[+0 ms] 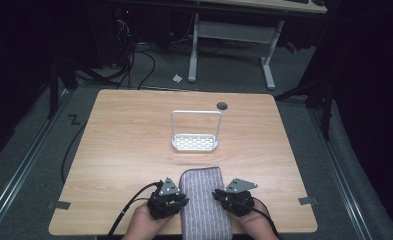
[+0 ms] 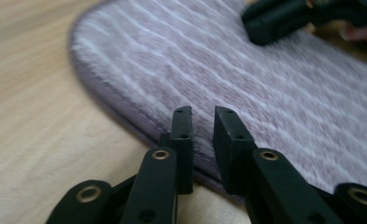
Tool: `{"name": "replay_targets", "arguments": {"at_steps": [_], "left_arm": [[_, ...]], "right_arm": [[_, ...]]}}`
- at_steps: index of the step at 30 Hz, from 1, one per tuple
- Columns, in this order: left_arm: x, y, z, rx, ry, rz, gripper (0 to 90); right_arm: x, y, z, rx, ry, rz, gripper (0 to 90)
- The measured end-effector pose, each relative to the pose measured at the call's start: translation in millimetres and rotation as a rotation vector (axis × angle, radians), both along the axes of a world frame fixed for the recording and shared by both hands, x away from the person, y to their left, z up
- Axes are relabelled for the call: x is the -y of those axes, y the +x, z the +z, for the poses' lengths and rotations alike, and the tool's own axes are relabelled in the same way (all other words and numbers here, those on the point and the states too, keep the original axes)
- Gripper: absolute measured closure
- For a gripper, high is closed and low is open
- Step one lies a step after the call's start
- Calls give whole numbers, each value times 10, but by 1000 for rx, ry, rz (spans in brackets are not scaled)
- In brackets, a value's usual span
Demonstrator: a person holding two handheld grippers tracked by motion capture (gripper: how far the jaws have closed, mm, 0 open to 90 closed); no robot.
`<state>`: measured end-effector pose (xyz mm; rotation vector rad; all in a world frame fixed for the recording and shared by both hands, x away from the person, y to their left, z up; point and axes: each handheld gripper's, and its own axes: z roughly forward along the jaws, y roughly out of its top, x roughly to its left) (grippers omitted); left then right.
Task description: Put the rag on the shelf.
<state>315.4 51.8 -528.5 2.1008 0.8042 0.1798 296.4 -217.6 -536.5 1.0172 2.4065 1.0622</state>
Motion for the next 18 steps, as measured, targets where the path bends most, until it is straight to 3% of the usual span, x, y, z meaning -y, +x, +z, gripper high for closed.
{"name": "replay_targets", "arguments": {"at_steps": [2, 4, 7, 8, 11, 18], "left_arm": [[-19, 172, 27, 1, -62, 88, 628], [14, 337, 7, -23, -88, 137, 539], [113, 511, -51, -25, -51, 191, 496], [147, 555, -88, -42, -44, 198, 495], [208, 551, -115, -18, -41, 188, 513], [251, 460, -131, 12, -17, 178, 733]], "right_arm": [[12, -21, -8, 9, 2, -3, 806], [11, -33, -16, 14, 3, -7, 806], [10, -43, -25, 24, 6, -11, 806], [12, -45, -26, 22, 8, -14, 806], [10, -52, -34, 28, 13, -18, 806], [-14, -95, -36, 38, 2, -11, 801]]}}
